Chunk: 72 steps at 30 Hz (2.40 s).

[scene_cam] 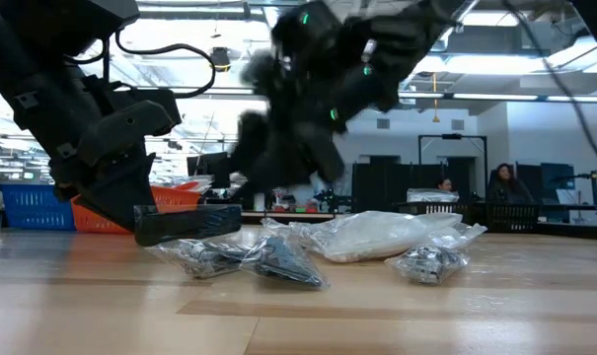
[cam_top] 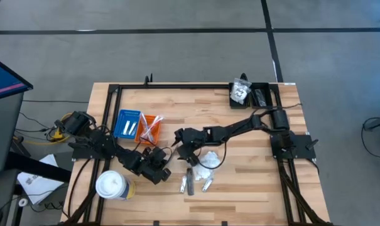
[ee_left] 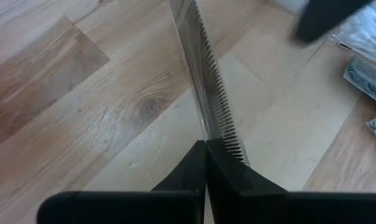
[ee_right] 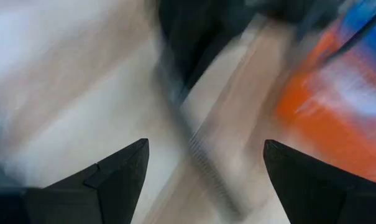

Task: Pick & Place Travel size toiletries
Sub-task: Put the black comb into the right black bin

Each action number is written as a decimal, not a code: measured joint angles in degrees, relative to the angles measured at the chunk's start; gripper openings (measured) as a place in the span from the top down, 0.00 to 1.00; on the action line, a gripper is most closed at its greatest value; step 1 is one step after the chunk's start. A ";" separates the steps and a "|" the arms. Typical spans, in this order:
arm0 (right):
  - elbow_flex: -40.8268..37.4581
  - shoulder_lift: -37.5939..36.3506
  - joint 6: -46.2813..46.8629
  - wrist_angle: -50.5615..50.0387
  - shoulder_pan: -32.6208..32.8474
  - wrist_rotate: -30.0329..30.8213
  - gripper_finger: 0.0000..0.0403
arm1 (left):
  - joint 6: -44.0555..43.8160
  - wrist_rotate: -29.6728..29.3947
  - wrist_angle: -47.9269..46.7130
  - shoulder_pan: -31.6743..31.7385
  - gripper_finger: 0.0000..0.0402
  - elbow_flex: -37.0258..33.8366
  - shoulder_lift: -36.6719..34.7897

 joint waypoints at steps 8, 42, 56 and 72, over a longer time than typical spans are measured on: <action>11.47 9.23 0.34 -11.03 0.17 3.95 0.23 | 0.76 -0.04 -0.08 -0.31 1.00 0.38 0.02; 16.31 11.67 1.69 -18.86 0.48 0.55 0.66 | 1.49 -0.57 0.91 -0.33 1.00 0.39 0.02; 16.31 11.67 1.67 -20.07 0.50 0.53 0.91 | 3.09 -0.70 1.04 -0.35 1.00 0.29 -2.11; 16.09 9.73 3.25 -23.46 -0.15 1.30 0.96 | 6.71 -17.41 1.40 -6.95 0.99 -0.94 -12.01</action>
